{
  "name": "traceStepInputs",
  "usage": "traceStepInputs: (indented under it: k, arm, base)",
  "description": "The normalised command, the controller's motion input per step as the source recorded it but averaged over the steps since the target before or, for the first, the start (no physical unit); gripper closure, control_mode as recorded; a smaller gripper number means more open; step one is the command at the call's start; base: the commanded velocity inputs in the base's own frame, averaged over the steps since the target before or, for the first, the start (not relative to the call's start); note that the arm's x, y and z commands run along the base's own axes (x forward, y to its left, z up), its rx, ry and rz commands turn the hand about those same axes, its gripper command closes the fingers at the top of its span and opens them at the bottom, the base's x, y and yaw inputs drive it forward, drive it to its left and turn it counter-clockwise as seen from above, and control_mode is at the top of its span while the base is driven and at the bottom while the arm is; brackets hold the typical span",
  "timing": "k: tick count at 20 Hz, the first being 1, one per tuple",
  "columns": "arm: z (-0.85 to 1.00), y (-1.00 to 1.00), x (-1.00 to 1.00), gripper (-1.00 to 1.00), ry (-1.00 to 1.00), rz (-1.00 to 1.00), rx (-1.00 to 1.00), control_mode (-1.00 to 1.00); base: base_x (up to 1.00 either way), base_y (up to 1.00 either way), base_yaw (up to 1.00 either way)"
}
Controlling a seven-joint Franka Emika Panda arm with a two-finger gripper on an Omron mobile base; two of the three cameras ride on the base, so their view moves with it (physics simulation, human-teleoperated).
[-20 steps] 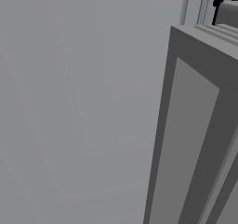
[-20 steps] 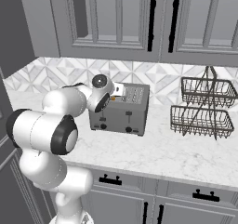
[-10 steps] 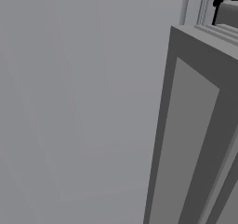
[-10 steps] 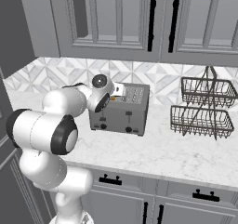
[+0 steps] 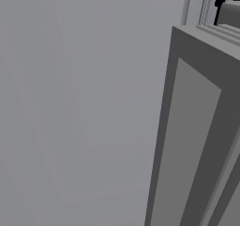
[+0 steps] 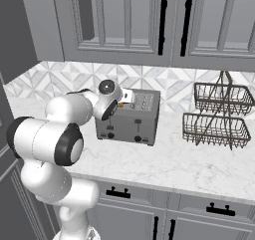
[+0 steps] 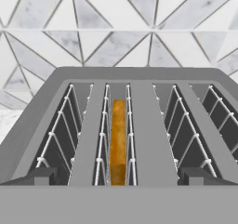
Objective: Start the toaster. Once the lever pops up, take the bread to the plate on the dining counter.
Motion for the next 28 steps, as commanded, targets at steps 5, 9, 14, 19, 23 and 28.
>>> traceStepInputs:
  k: [5,9,14,19,23,28]
  arm:
    - [0.0,0.0,0.0,-1.0,0.0,0.0,0.0,-1.0]
    - [0.0,0.0,0.0,-1.0,0.0,0.0,0.0,-1.0]
    - [0.0,0.0,0.0,-1.0,0.0,0.0,0.0,-1.0]
    - [0.0,0.0,0.0,-1.0,0.0,0.0,0.0,-1.0]
    - [0.0,0.0,0.0,-1.0,0.0,0.0,0.0,-1.0]
    - [0.0,0.0,0.0,-1.0,0.0,0.0,0.0,-1.0]
  base:
    - [0.0,0.0,0.0]
    - [0.0,0.0,0.0]
    - [0.0,0.0,0.0]
    - [0.0,0.0,0.0]
    - [0.0,0.0,0.0]
    - [0.0,0.0,0.0]
